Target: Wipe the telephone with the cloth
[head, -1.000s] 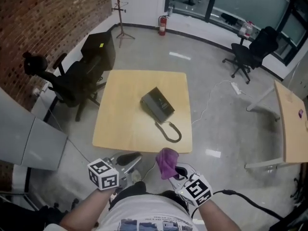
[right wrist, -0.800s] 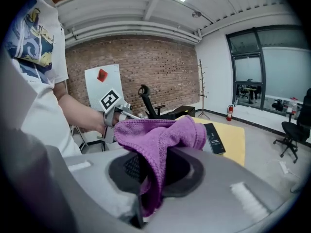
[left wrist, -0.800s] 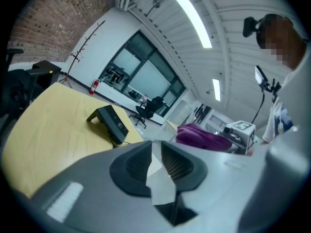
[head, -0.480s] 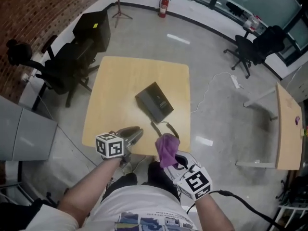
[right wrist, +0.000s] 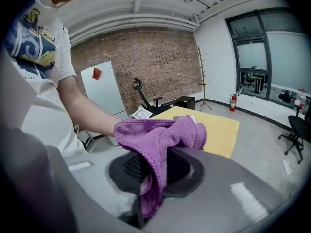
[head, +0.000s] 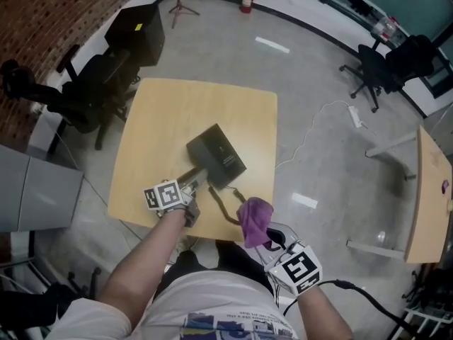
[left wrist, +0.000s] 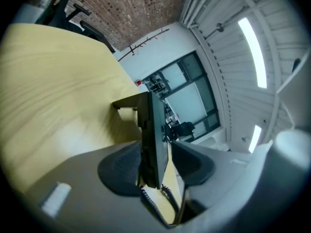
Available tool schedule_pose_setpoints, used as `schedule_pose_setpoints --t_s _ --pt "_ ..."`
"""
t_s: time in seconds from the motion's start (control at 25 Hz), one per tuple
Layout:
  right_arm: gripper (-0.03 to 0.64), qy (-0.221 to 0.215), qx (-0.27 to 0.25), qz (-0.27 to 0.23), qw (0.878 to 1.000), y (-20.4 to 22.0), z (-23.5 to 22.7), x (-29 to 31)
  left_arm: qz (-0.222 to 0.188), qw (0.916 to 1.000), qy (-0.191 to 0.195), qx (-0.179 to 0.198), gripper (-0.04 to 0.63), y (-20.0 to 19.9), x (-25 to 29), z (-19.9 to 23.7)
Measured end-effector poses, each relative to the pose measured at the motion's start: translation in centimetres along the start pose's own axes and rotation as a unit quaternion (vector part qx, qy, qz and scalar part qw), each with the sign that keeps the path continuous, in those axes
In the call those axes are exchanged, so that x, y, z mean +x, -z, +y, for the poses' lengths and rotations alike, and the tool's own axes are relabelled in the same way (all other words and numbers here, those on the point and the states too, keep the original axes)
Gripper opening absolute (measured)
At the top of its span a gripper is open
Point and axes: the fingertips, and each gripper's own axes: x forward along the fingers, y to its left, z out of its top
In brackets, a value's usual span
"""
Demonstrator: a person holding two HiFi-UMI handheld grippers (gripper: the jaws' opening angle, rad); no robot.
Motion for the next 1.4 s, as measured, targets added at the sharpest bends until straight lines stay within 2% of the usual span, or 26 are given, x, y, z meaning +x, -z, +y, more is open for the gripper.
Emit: schedule_pose_setpoints --t_s 0.2,0.36,0.76,0.88,1.08,1.4 --pt "0.044 -0.007 0.008 0.013 1.0 0.9 -2.2 -0.6 -0.013 0.9997 -0.016 -0.014 0.187 -0.4 1.9 0.9" --pt "0.044 -0.015 0.004 0.02 1.0 1.1 -3.3 -0.8 -0.021 0.9992 -0.021 -0.026 0.128 -0.5 2.2 1.1" --pt "0.044 -0.034 -0.01 0.003 0.999 -0.6 -4.6 0.6 -0.016 0.9979 -0.056 -0.029 0.087 -0.7 1.8 -0.1" --pt "0.044 -0.04 -0.017 -0.007 0.999 -1.4 -4.7 0.7 -0.015 0.9988 -0.041 -0.023 0.08 -0.8 1.3 -1.5" --pt "0.044 -0.041 -0.025 -0.033 0.998 -3.1 -5.2 1.3 0.004 0.9999 0.012 -0.005 0.08 -0.9 -0.7 -5.7" --pt "0.044 -0.073 -0.025 -0.104 0.992 -9.5 -5.2 2.3 0.044 0.994 0.095 0.033 0.08 -0.1 -4.7 -13.0"
